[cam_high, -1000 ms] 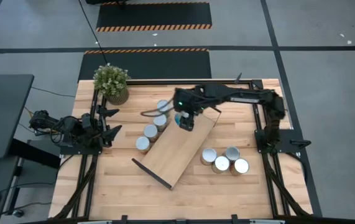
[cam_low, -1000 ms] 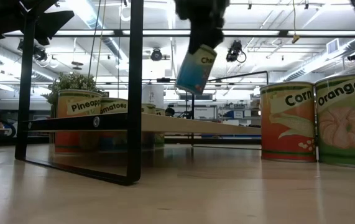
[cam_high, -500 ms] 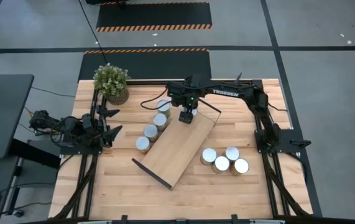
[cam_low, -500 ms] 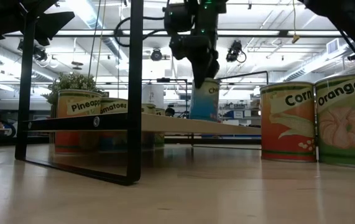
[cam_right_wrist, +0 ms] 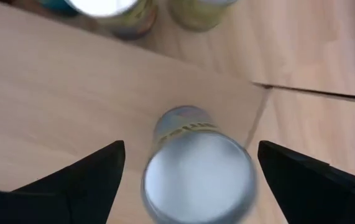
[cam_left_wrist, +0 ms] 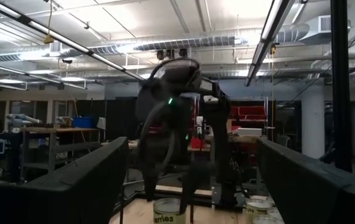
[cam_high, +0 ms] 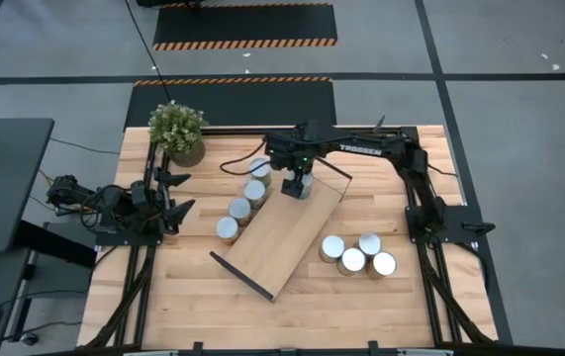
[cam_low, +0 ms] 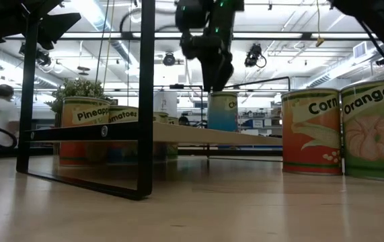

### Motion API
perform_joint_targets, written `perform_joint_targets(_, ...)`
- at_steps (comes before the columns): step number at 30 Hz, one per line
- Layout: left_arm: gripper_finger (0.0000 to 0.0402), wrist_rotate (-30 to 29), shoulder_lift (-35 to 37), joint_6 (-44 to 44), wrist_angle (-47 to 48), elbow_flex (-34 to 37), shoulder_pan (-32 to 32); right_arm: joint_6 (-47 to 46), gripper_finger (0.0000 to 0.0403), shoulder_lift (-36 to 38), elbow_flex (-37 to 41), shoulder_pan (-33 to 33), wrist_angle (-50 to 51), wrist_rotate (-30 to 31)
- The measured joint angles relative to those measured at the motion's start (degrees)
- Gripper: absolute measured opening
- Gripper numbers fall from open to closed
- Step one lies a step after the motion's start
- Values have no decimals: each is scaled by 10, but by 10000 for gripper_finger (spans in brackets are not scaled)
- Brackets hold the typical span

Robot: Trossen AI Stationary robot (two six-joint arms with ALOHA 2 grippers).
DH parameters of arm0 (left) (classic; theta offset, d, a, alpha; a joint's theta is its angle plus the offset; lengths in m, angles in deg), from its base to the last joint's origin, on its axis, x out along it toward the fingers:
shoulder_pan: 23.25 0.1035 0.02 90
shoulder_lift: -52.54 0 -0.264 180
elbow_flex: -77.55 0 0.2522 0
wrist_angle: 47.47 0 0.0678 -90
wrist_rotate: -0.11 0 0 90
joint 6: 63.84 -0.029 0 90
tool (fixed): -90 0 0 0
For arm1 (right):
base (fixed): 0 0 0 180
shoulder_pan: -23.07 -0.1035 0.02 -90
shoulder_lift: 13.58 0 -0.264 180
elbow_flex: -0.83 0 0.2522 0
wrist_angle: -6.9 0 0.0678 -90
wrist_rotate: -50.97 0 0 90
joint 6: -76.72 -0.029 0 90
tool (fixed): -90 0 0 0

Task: Pick and place cans onto a shelf
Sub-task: Put the canned cherries on the shelf

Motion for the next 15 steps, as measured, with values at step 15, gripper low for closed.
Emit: perform_joint_targets(15, 355, 0, 0, 12, 2, 0, 0, -26, 373, 86, 87, -123, 48, 215)
